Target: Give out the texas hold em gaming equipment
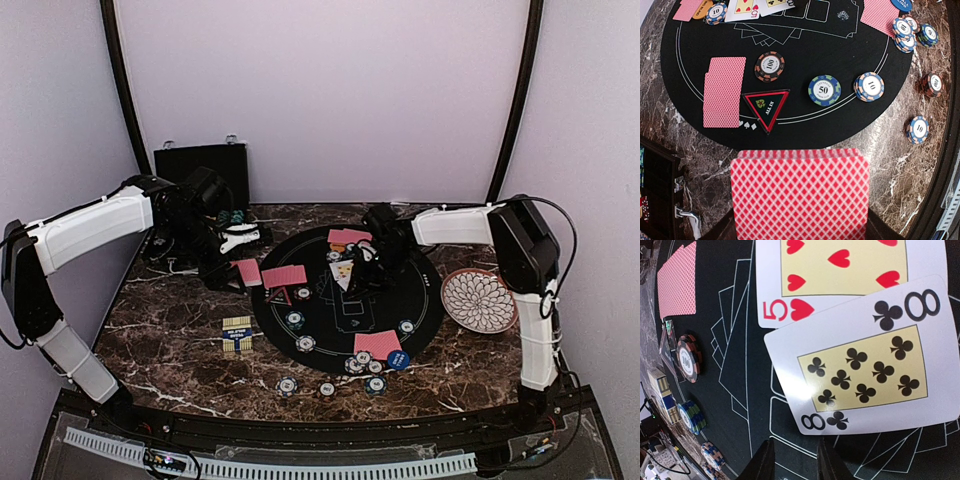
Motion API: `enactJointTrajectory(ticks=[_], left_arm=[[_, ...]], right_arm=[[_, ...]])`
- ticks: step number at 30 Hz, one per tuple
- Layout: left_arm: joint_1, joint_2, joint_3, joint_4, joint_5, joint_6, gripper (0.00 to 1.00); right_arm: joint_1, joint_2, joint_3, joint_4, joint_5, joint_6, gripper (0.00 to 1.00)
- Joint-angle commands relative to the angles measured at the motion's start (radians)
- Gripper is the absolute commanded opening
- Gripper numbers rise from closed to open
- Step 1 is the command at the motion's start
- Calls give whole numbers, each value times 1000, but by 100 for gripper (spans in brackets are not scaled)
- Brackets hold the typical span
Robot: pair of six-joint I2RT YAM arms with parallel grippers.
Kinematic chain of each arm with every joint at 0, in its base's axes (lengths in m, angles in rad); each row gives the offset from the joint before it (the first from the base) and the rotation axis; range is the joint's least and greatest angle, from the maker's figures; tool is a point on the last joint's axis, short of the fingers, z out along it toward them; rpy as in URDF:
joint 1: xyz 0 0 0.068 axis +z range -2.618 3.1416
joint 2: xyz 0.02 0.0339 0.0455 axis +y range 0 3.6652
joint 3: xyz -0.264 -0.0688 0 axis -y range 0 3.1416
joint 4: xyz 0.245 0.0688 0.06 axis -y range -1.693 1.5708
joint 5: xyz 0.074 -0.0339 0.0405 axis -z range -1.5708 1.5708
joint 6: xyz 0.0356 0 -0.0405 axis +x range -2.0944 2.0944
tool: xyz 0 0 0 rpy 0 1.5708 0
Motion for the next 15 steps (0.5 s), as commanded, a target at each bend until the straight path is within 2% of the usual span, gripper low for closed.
enactJointTrajectory(ticks=[1,8,15], left_arm=[[7,-24,35,-28,20,0,0],[7,-15,46,-34,23,0,0],[7,-12,54,-42,23,1,0]], right_arm=[[5,51,22,37,-10,10,28],[14,78,77,48,-42,32,28],[-13,-4,77,89,-109,67,31]])
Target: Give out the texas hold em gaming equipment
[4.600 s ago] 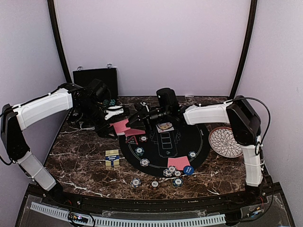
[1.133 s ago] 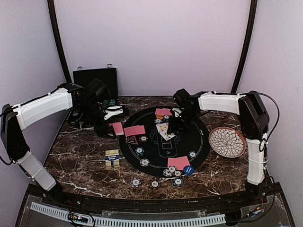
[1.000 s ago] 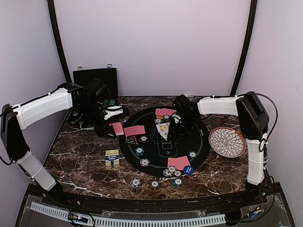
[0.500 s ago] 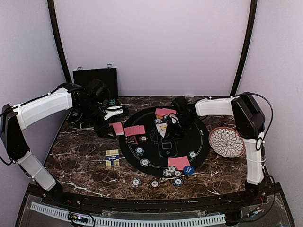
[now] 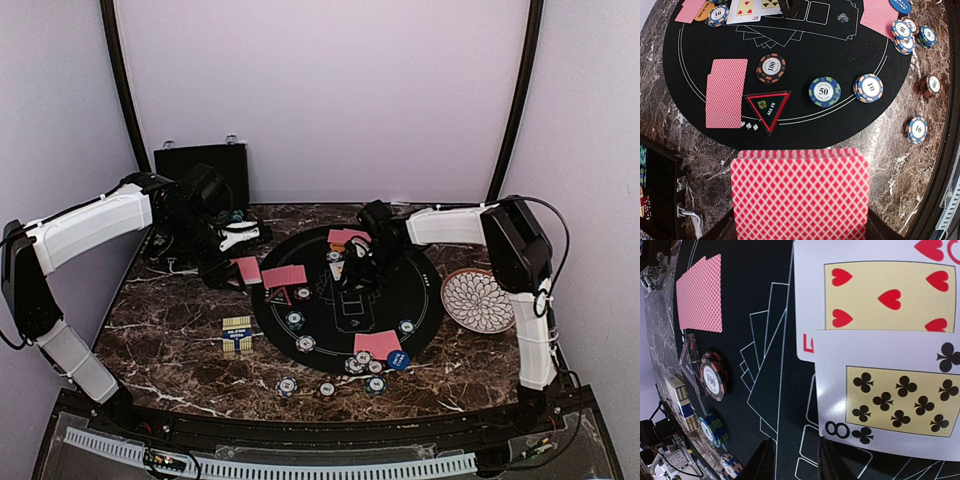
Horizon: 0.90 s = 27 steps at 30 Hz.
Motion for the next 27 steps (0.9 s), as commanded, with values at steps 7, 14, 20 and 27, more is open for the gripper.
enactJointTrajectory(ticks=[7,14,20,27], left_arm=[[6,-12,34,-28,29,3,0],[7,-21,24,-30,26,5,0],[7,-23,24,-31,25,4,0],[6,-22,25,-30,25,3,0]], right_arm=[[-121,-136,-13,32,-18,9,35],[-208,-120,-98,76,26,-9,40],[-214,-58,-111,107,27,-12,40],[-193,-34,-170,171,-8,17,40]])
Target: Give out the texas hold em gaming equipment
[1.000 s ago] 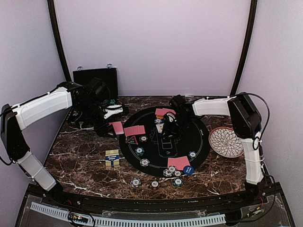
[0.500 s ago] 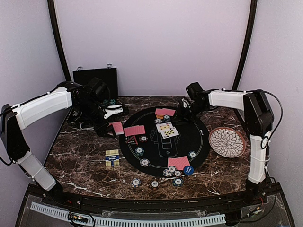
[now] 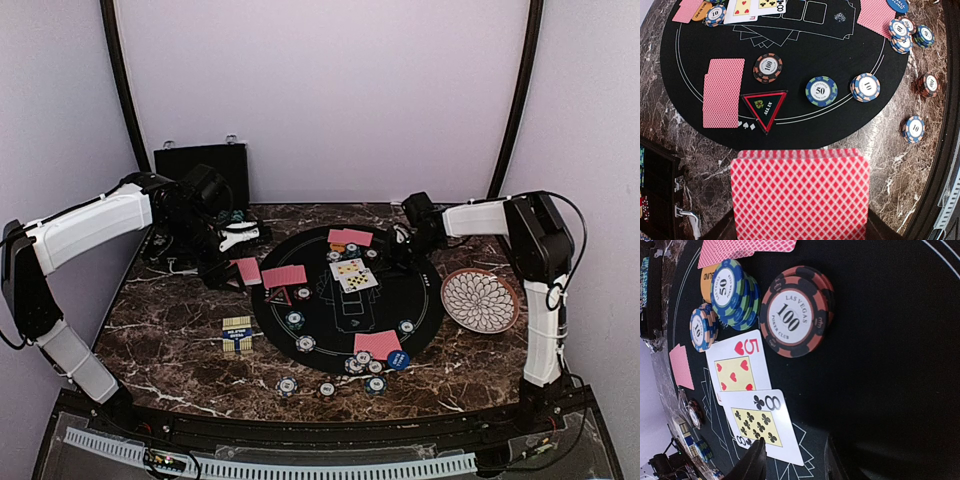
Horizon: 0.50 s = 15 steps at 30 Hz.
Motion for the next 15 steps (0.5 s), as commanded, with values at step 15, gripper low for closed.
enactJointTrajectory(ticks=[15], left_arm=[[7,-20,19,-20,19,5,0]], right_arm=[[95,-22,-64,47,-14,46,39]])
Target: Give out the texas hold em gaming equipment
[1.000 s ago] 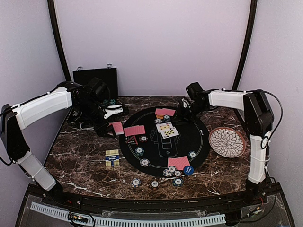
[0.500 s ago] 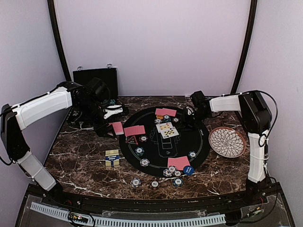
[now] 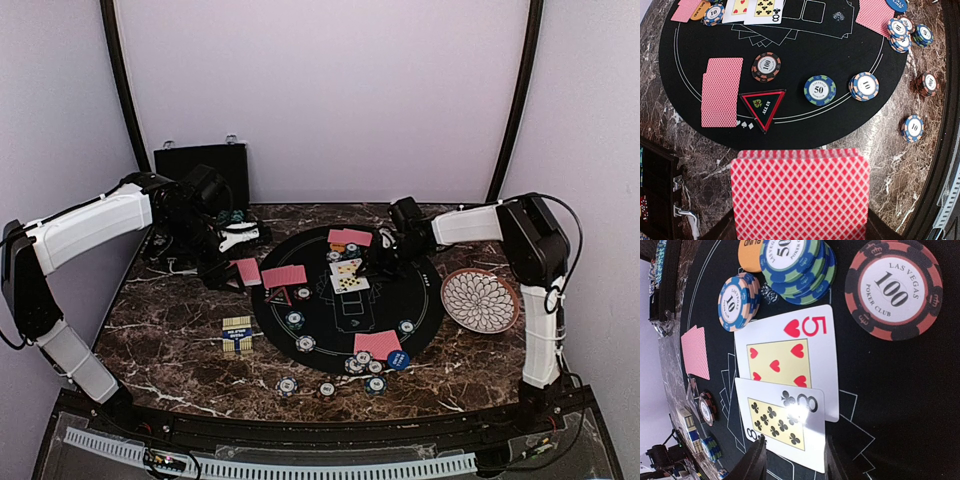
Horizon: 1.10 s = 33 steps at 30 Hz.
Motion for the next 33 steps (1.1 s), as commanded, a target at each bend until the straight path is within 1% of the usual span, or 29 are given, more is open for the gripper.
enactJointTrajectory(ticks=[1,4,7,9,10,13,17,21,26,33], left_arm=[[6,-21,17,-14,16,5,0],[6,-22,16,-12,17,5,0],[7,-24,14,-10,17,4,0],[7,-25,13,-10,16,5,0],[6,-25,13,-7,16,5,0],[6,-22,17,-4,21,3,0],[7,-18,25,-5,32,0,0],[6,-19,24,-5,35,-2,0],[6,-24,20,-1,42,-8,0],[5,-29,18,6,54,-13,0]], right_arm=[[13,-34,-17,-67,11,15,39],[12,-77,8,-93,41,21,40],[29,-135,14,-70,16,49,51],[57,-162,31,-53,-29,72,63],[79,-170,41,-39,-55,84,67],[145,-171,74,21,-139,133,72],[225,-140,102,156,-254,246,74],[282,-89,131,282,-318,359,75],[331,-30,176,384,-367,445,74],[366,36,238,448,-405,509,73]])
